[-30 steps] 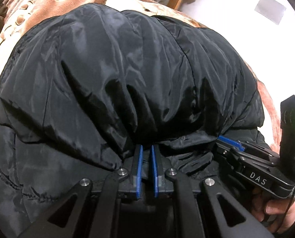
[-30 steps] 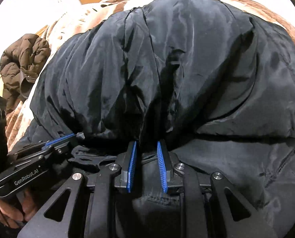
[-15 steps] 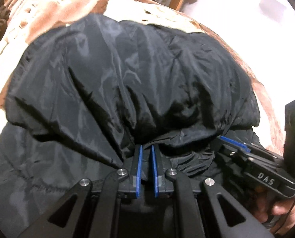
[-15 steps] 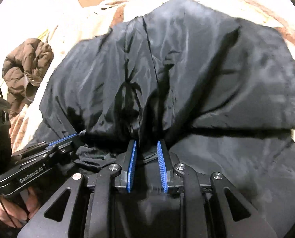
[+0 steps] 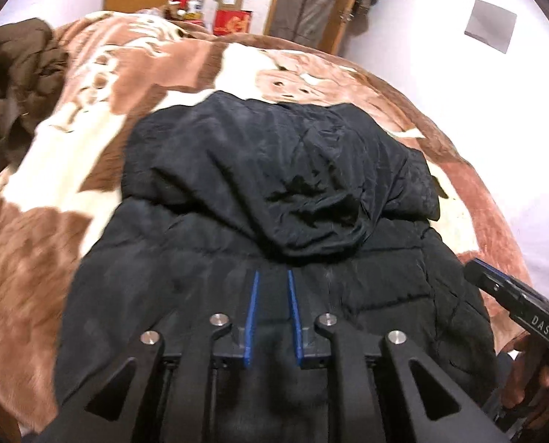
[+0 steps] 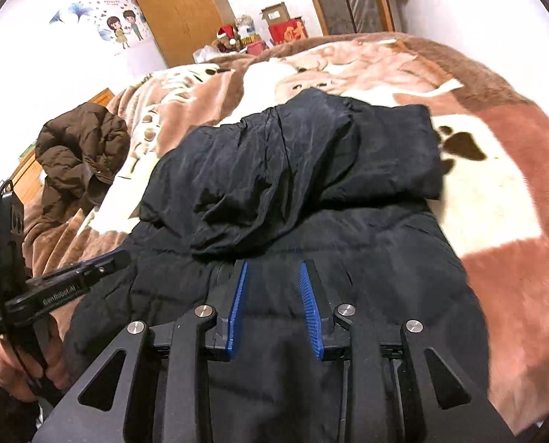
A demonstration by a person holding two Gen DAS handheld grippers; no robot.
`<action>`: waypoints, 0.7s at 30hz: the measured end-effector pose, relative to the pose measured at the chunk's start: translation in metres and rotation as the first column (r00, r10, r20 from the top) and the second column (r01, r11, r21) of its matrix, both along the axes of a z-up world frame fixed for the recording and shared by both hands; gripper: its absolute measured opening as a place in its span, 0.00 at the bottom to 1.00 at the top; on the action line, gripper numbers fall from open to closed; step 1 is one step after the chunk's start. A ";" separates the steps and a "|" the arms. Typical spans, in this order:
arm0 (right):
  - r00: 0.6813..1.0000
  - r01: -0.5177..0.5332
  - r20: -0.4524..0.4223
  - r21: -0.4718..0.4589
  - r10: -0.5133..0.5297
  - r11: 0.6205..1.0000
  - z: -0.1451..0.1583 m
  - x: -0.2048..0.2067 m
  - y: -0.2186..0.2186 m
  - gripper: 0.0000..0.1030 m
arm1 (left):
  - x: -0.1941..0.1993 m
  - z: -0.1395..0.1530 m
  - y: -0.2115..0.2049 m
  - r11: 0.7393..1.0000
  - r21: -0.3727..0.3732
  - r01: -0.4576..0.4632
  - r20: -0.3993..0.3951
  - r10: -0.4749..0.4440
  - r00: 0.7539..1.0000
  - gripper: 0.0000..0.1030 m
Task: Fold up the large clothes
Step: 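Open both grippers and lift them back from the jacket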
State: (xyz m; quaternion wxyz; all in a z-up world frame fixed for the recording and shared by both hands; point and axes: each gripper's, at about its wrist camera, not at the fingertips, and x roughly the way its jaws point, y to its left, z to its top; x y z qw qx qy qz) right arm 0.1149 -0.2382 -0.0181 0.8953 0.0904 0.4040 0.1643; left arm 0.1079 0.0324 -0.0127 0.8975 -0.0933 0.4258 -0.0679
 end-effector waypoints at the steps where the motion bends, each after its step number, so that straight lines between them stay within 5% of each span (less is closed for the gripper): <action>1: 1.000 0.000 0.006 -0.001 0.000 1.000 0.003 -0.008 -0.002 0.32 | -0.008 0.003 0.003 1.000 0.002 -0.012 0.001 0.012 1.000 0.21; 9: 0.998 0.028 0.049 -0.016 -0.027 0.999 0.018 -0.065 -0.025 0.35 | -0.068 0.022 0.008 0.999 0.037 -0.036 0.044 0.034 0.998 0.28; 21: 0.998 0.037 0.053 -0.019 -0.036 0.999 0.021 -0.086 -0.036 0.37 | -0.096 0.034 0.007 0.998 0.055 -0.031 0.080 0.027 0.996 0.31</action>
